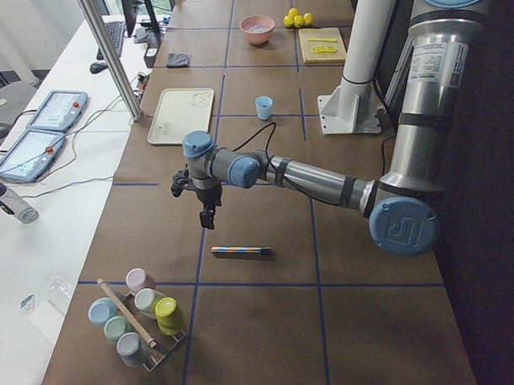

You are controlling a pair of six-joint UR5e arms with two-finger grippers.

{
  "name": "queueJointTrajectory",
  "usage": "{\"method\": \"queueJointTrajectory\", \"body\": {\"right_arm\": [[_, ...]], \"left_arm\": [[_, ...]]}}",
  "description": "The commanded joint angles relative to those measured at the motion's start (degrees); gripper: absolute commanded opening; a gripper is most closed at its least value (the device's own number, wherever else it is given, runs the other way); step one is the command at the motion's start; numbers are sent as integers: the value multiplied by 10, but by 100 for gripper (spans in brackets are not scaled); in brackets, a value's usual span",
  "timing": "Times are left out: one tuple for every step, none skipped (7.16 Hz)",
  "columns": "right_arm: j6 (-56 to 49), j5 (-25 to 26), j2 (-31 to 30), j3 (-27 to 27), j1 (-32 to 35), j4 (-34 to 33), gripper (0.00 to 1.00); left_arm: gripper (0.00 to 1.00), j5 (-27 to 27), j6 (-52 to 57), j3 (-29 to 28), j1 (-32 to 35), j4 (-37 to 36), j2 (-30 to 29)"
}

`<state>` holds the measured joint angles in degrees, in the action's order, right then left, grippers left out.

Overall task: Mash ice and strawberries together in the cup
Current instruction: 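Lower the left gripper and grasp the steel muddler upright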

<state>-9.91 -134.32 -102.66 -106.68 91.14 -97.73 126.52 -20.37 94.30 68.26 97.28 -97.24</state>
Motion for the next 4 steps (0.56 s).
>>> {"method": "queueJointTrajectory", "body": {"right_arm": [[0,-1,0,-2,0,0,99],[0,-1,0,-3,0,0,99],[0,0,0,-3,0,0,99],[0,0,0,-3,0,0,99]], "left_arm": [[100,0,-43,-77,-1,126,14],[100,0,-75,-119,-4,187,14],[100,0,-80,-136,-4,209,14],[100,0,-96,-143,-4,215,17]]}}
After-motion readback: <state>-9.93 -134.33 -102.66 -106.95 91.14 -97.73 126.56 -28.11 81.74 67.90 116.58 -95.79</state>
